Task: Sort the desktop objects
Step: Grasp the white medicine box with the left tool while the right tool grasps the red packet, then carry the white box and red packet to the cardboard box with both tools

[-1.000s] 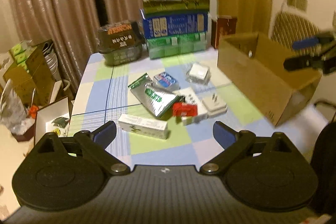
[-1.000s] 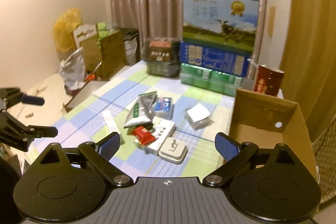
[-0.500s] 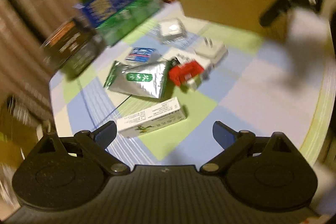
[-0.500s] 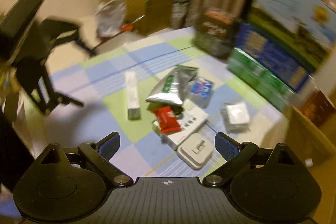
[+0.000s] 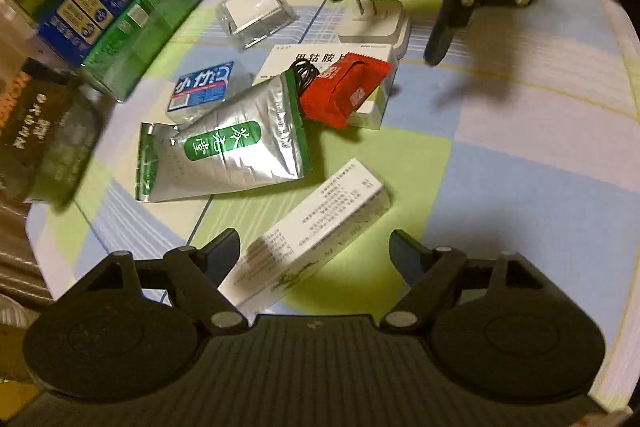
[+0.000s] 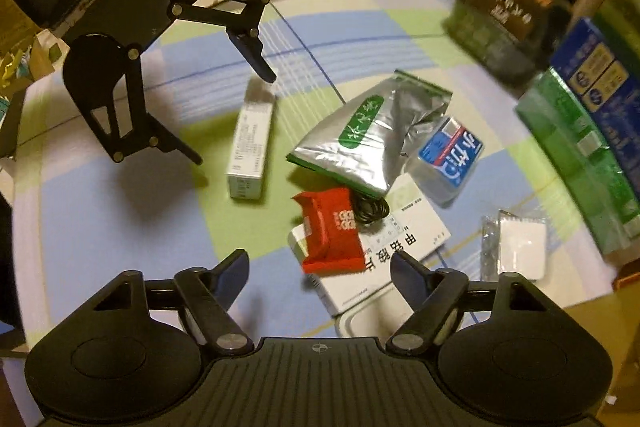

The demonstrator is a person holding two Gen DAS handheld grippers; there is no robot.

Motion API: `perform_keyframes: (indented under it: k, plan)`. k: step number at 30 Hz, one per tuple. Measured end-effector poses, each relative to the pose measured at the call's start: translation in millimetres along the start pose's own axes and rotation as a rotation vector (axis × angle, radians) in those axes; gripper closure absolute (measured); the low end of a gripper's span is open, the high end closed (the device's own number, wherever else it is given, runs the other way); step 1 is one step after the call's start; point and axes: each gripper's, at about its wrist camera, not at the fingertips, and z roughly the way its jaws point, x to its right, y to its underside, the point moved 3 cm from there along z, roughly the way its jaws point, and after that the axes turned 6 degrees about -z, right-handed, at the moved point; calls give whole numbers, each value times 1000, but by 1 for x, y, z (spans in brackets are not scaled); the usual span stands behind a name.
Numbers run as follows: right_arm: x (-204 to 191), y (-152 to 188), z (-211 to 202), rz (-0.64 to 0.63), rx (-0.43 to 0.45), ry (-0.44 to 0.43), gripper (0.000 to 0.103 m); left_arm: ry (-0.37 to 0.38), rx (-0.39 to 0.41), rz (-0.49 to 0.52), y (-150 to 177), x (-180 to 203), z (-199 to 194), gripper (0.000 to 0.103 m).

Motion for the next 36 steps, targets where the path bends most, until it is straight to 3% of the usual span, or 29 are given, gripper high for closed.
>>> perform_keyframes:
  k: [8,10,12,13,14,16,22,30,36]
  plan:
    - [14,-9,35,35,-26,-36,35,95,-64,-26,3,-20,22,28]
    - [16,-11,42,59,-24,-48,41,98,-88,-37,6,-23,26,30]
    - [16,-13,48,76,-30,-60,47,102,-105,-72,7,-25,27,36]
    - [15,-14,51,77,-37,-56,57,99,-118,-95,7,-26,27,45]
    - [14,-14,52,75,-43,-48,59,96,-134,-121,7,-27,27,53]
    - [9,-13,50,73,-43,-35,70,82,-162,-150,7,-24,24,62]
    - [-7,1,30,154,-52,-19,75,67,-215,-269,1,3,9,81]
    - [-44,58,-9,462,-42,5,75,106,-150,-541,-14,67,-15,82]
    - [-70,93,-34,650,-3,76,75,63,-101,-646,-18,109,-25,82]
